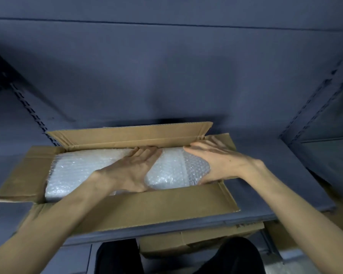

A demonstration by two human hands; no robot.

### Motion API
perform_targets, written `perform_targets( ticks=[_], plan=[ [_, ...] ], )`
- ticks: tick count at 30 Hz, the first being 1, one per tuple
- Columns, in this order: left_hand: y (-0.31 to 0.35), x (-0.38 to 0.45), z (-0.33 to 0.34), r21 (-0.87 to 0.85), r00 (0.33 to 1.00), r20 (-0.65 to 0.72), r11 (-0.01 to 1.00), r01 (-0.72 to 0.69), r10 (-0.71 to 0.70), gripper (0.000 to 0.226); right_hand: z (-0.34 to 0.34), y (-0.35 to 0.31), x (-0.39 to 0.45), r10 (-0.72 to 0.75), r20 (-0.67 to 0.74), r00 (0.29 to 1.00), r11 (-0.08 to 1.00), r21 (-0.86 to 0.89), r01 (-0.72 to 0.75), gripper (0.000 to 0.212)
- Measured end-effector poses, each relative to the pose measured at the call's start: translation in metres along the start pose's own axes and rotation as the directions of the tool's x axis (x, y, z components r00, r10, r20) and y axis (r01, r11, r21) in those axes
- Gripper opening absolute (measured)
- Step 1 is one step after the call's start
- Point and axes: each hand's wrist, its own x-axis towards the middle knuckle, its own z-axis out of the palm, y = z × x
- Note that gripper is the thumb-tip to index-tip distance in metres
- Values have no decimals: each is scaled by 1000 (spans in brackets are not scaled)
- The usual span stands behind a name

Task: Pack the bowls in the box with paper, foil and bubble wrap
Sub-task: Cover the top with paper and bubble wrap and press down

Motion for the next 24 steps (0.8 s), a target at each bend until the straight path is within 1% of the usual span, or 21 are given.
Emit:
perform_targets(
  ticks=[3, 7, 9, 11, 13, 16, 20, 24],
  plan=[
    [-4, 7, 14, 11, 999, -37, 1000, 12, -12, 117, 5, 0, 5, -32, 8, 999, 999, -30, 32, 113],
    [-10, 13, 23, -60, 997, -81, 998, 10, -15, 122, 7, 3, 10, -42, 40, 998, 997, -60, 44, 121],
    [-11, 12, 26, -93, 994, -111, 996, 0, -10, 127, 6, 4, 10, -60, 44, 997, 996, -64, 63, 122],
    [-10, 8, 25, -123, 993, -112, 992, 13, -27, 128, 4, 5, 10, -85, 67, 994, 994, -63, 89, 121],
    [-7, 10, 25, -92, 992, -125, 996, 20, -31, 130, 3, 6, 10, -107, 93, 990, 992, -62, 113, 117],
    [-1, 15, 26, 6, 989, -143, 999, 45, -43, 132, 1, 5, 10, -123, 151, 981, 990, -49, 131, 114],
    [1, 17, 26, 16, 986, -141, 996, 87, -84, 133, -5, 7, 11, -111, 236, 965, 993, -12, 117, 115],
    [0, 16, 27, 19, 987, -132, 995, 96, -92, 134, -1, 6, 11, -129, 187, 974, 989, -52, 141, 118]
  ],
)
